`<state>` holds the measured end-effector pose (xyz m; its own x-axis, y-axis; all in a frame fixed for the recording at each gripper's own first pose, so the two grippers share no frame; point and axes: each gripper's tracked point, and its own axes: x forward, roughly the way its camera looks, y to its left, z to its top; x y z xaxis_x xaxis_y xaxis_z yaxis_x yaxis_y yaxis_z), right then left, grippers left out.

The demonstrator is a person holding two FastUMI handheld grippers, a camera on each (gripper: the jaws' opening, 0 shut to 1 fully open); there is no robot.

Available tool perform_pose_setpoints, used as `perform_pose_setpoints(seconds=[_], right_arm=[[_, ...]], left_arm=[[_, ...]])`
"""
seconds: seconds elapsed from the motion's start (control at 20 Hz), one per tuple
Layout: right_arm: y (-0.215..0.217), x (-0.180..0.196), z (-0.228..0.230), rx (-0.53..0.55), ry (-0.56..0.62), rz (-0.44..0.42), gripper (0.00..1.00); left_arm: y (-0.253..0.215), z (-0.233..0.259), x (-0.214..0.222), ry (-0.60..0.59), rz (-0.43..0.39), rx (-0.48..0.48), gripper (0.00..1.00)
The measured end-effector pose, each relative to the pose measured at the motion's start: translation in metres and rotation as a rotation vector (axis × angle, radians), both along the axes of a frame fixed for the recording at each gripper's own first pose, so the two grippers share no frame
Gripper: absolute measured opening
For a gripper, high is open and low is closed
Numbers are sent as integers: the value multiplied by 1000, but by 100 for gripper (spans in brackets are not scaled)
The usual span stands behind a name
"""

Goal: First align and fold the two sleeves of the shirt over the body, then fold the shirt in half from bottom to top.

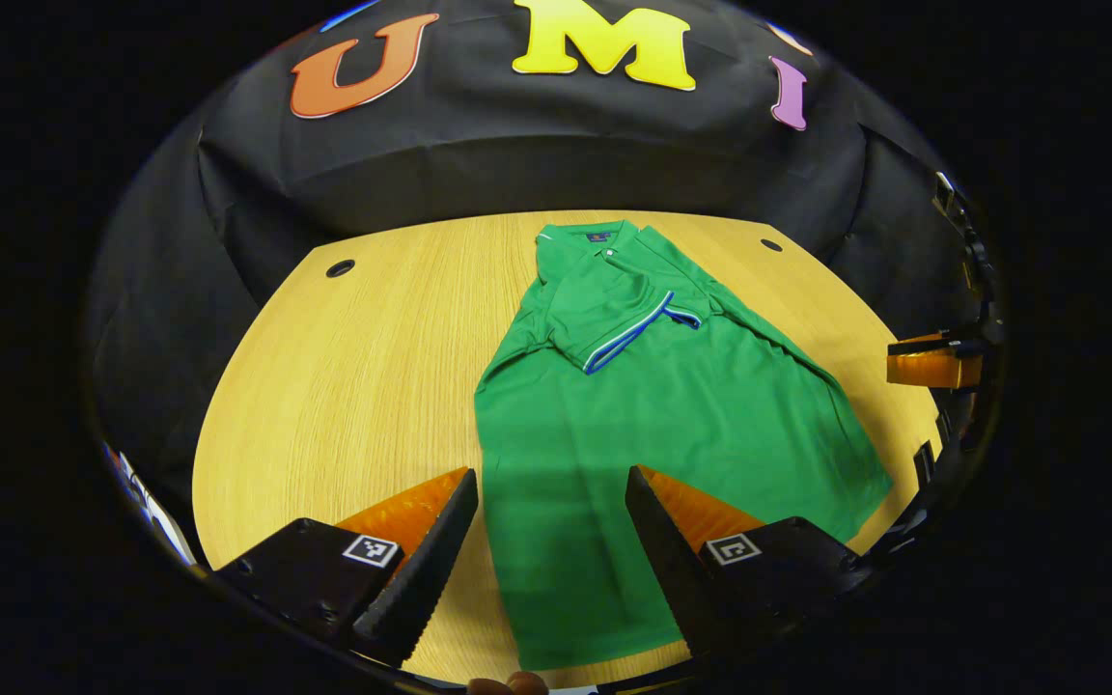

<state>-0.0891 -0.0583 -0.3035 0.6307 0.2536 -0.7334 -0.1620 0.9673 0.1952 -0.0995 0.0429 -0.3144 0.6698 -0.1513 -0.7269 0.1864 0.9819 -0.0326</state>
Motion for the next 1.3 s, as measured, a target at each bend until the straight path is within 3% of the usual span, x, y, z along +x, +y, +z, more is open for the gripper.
perform_pose_setpoints(seconds=[0.05, 0.15, 0.3, 0.4, 0.65, 0.8, 1.1, 1.3], right_arm=[[0, -7, -4, -4, 16, -3, 44], [-8, -17, -12, -26, 35, -21, 47], [-27, -40, -25, -72, 73, -40, 99], [-40, -64, -39, -115, 119, -25, 99], [-47, -117, -74, -231, 182, 84, 98], [-39, -137, -89, -233, 225, 114, 99], [-26, -118, -97, -243, 192, 125, 99], [-7, -112, -98, -268, 174, 189, 99]], left_arm=[[2, -1, -9, 8, -3, -8, 99], [2, -5, -26, 32, -23, -26, 99], [-12, -14, -65, 102, -128, -92, 100], [-3, -24, -93, 157, -175, -75, 100], [26, -48, -129, 224, -175, -45, 100], [29, -57, -142, 250, -170, -56, 100], [24, -56, -133, 222, -152, -60, 100], [9, -60, -125, 195, -214, 23, 100]])
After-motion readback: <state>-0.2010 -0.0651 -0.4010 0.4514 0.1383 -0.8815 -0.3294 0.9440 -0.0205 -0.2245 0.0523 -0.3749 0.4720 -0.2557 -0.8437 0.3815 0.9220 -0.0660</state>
